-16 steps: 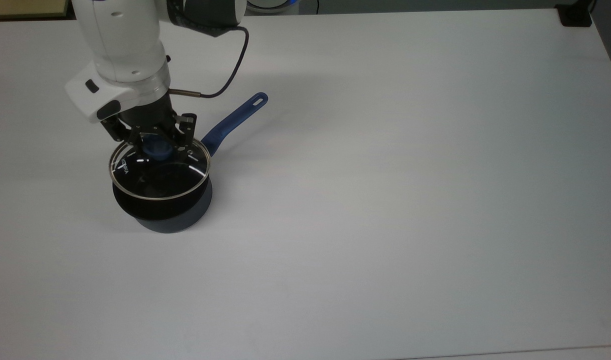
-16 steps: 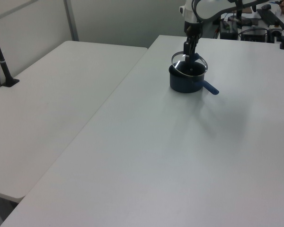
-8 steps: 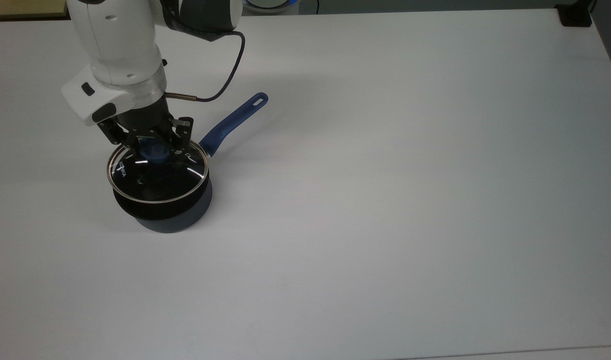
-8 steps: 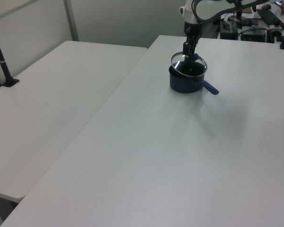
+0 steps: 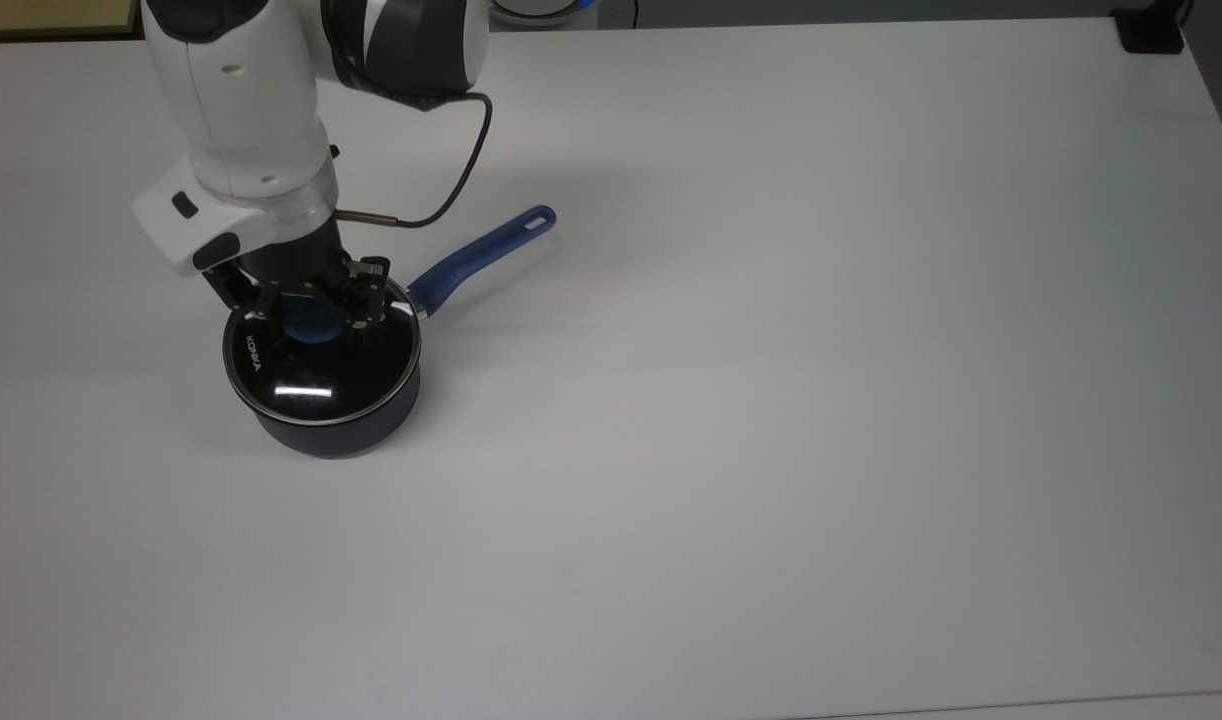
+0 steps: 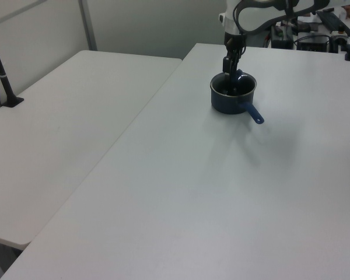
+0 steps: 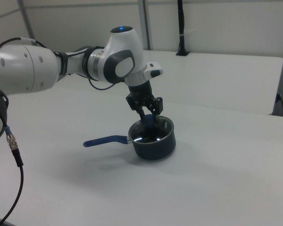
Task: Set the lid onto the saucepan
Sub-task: 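Open the gripper and raise it off the lid knob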
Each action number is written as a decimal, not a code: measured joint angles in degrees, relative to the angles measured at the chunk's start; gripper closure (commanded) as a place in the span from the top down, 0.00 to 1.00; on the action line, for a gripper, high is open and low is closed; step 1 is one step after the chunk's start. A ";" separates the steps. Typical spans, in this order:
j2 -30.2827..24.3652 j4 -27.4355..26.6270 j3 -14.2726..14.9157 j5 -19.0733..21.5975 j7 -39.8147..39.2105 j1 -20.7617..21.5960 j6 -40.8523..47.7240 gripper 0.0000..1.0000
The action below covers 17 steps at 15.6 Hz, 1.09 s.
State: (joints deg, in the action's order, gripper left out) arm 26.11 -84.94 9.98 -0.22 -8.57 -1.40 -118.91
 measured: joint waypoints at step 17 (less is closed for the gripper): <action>-0.99 1.21 0.77 0.00 0.00 0.02 1.26 1.00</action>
State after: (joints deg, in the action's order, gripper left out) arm 25.12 -83.73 10.74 -0.22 -8.57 -1.38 -117.65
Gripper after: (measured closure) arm 0.000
